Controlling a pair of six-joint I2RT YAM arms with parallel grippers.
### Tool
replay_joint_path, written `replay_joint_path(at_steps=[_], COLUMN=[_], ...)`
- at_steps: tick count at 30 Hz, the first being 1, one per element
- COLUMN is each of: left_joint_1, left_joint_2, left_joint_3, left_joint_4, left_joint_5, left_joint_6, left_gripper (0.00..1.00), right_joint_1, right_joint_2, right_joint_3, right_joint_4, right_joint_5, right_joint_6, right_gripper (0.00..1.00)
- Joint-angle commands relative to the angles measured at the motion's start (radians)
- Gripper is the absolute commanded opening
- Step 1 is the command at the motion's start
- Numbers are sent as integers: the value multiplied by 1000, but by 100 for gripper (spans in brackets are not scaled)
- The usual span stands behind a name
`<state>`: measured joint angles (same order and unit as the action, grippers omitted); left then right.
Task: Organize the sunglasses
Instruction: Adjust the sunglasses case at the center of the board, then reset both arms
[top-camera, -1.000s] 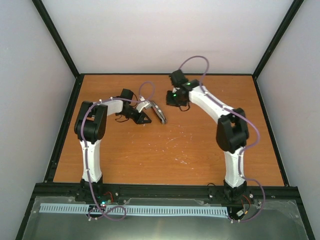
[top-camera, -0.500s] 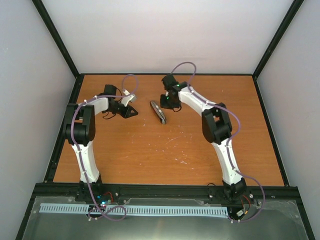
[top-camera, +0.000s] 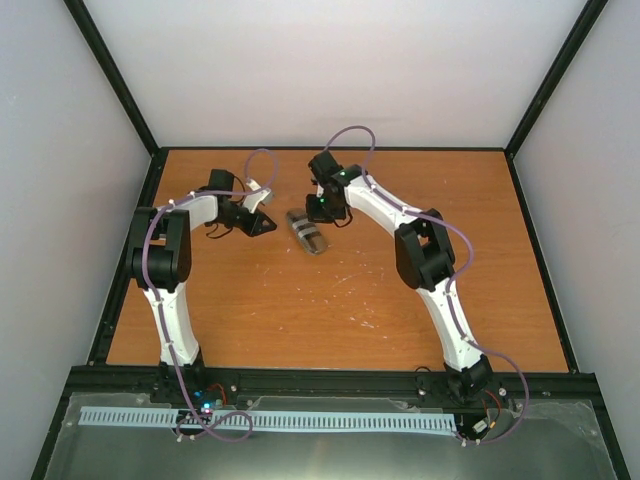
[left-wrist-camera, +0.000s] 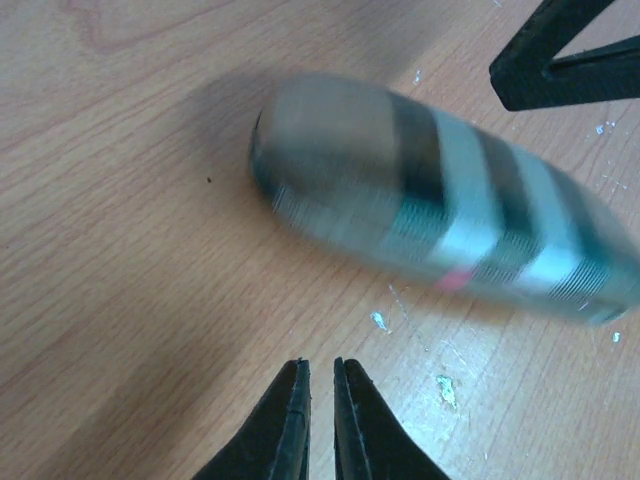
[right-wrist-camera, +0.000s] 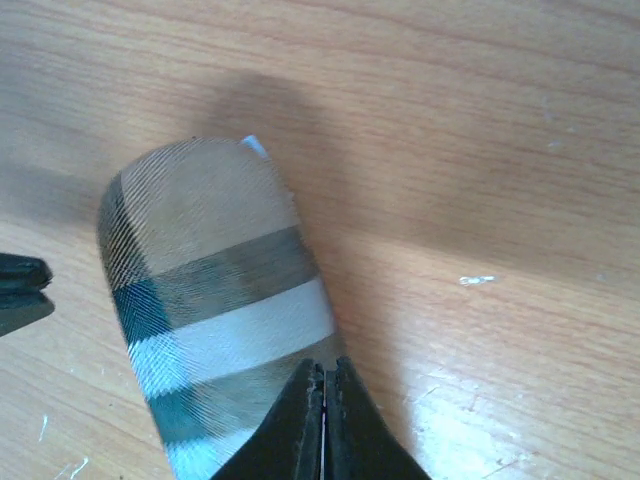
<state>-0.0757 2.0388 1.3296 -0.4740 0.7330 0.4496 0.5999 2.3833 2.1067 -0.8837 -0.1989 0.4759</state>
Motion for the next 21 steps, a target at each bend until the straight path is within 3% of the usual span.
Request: replay_joint_path(at_steps=[1, 8, 10, 13, 18, 21], left_joint_1=[1, 1, 13, 47, 105, 108], left_joint_2=[-29, -55, -93, -159, -289, -416], left_joint_3=[-11, -30, -49, -79, -119, -182], left_joint_4=[23, 35, 51, 85, 98, 78], left_joint_5=[22, -29, -54, -59, 48, 94], left_joint_6=[-18, -16, -12, -29, -49, -17], left_gripper=[11, 11, 13, 22, 29, 32], right_joint_1=[24, 27, 14, -28, -124, -159], right_joint_2=[-58, -142, -200, -315, -510, -602], right_joint_3=[-7, -66, -102, -229, -466, -589], right_joint_4=[-9, -20, -20, 30, 105, 113], right_joint_5=[-32, 76, 128, 184, 212, 266], right_joint_6=[-7, 7, 19, 51, 62, 44], right_gripper=[3, 3, 7, 15, 27, 28])
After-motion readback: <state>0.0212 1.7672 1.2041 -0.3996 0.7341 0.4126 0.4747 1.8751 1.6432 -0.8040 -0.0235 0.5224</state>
